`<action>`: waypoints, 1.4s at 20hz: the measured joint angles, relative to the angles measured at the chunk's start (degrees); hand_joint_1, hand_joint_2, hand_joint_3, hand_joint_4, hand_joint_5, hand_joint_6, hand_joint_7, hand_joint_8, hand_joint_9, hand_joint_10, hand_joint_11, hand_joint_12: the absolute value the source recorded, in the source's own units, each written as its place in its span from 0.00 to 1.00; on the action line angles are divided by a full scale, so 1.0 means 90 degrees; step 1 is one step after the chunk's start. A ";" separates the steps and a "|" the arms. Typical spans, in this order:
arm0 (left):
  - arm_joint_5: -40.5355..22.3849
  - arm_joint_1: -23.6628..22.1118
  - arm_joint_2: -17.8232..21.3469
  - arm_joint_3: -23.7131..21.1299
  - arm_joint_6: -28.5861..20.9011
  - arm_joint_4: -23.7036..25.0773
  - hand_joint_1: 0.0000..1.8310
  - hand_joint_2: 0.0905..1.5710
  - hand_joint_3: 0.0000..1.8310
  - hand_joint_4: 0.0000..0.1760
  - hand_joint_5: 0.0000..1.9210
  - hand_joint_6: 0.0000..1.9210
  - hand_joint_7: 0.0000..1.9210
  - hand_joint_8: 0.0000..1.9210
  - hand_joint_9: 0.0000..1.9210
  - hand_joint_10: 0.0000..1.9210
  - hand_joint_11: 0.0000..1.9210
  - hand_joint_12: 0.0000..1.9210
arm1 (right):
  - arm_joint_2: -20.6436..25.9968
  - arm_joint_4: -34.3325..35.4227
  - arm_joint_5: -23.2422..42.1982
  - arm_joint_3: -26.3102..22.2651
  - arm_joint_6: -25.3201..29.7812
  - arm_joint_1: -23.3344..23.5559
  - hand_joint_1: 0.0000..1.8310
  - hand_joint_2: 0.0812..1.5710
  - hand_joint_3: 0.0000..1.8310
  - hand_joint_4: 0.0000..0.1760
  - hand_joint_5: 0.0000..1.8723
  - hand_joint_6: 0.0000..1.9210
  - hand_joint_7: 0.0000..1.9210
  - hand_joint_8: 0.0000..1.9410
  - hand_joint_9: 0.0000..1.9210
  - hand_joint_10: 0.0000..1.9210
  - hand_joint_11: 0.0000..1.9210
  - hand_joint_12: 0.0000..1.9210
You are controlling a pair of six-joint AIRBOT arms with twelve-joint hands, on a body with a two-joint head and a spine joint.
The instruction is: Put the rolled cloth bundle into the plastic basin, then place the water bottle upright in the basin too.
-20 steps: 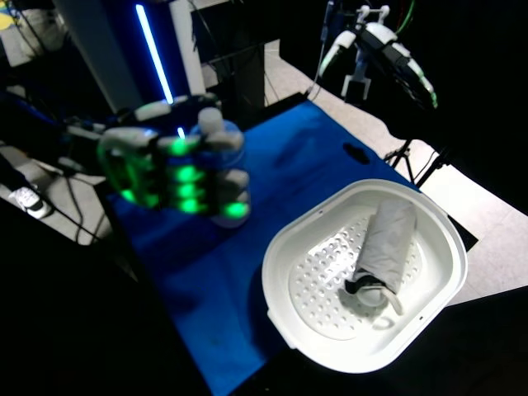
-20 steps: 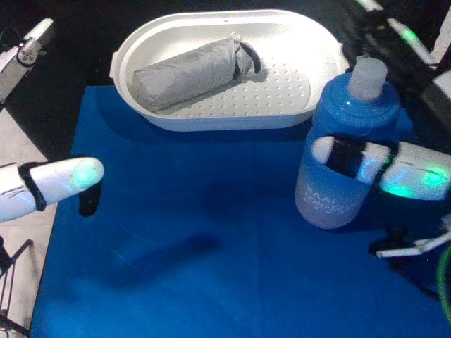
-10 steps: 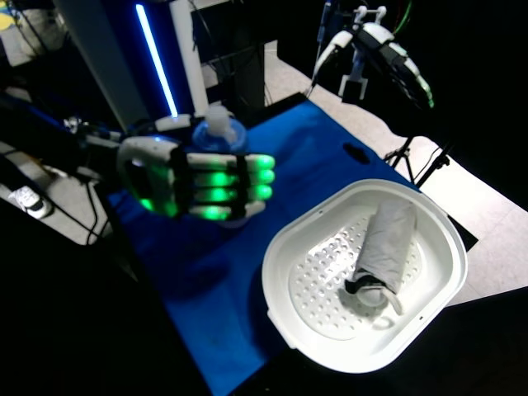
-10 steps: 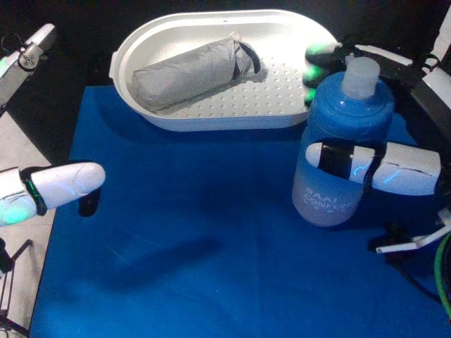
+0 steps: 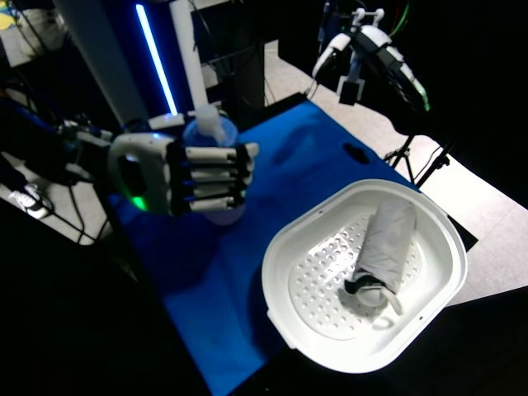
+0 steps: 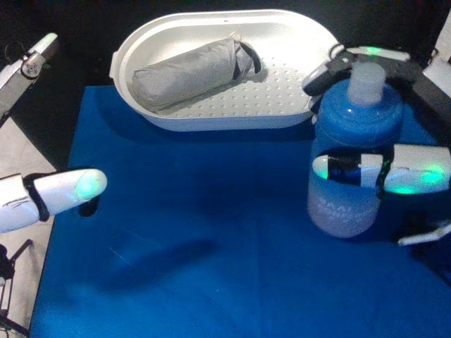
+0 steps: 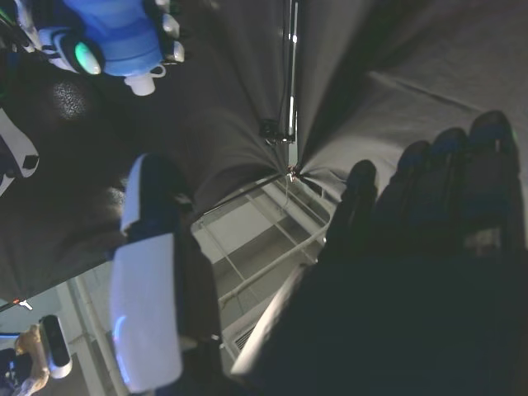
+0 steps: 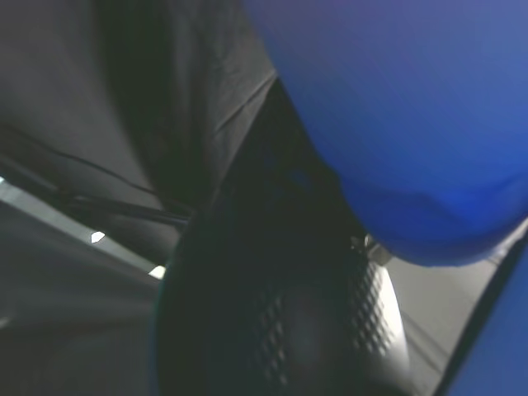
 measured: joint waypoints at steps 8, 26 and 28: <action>-0.0063 0.0046 -0.0032 0.0000 -0.0002 -0.0046 0.29 0.53 0.00 1.00 0.01 0.00 0.00 0.00 0.00 0.00 0.00 0.00 | 0.0644 -0.0896 0.0029 -0.0034 -0.0044 0.1035 0.68 0.72 0.00 0.00 0.46 0.48 0.52 0.63 0.55 0.58 0.51 0.78; 0.0151 -0.0068 0.0177 0.0138 -0.0100 0.0444 0.31 0.48 0.00 1.00 0.04 0.00 0.00 0.00 0.00 0.00 0.00 0.00 | -0.0925 0.0372 -0.1916 0.2200 -0.0763 0.2946 0.69 0.70 0.00 0.00 0.51 0.41 0.54 0.60 0.60 0.68 0.54 0.89; 0.0153 -0.0068 0.0163 0.0211 -0.0192 0.0478 0.31 0.48 0.00 1.00 0.04 0.00 0.00 0.00 0.00 0.00 0.00 0.00 | -0.1372 0.0646 -0.2064 0.2715 -0.0763 0.2999 0.69 0.70 0.00 0.00 0.51 0.42 0.54 0.60 0.59 0.66 0.53 0.87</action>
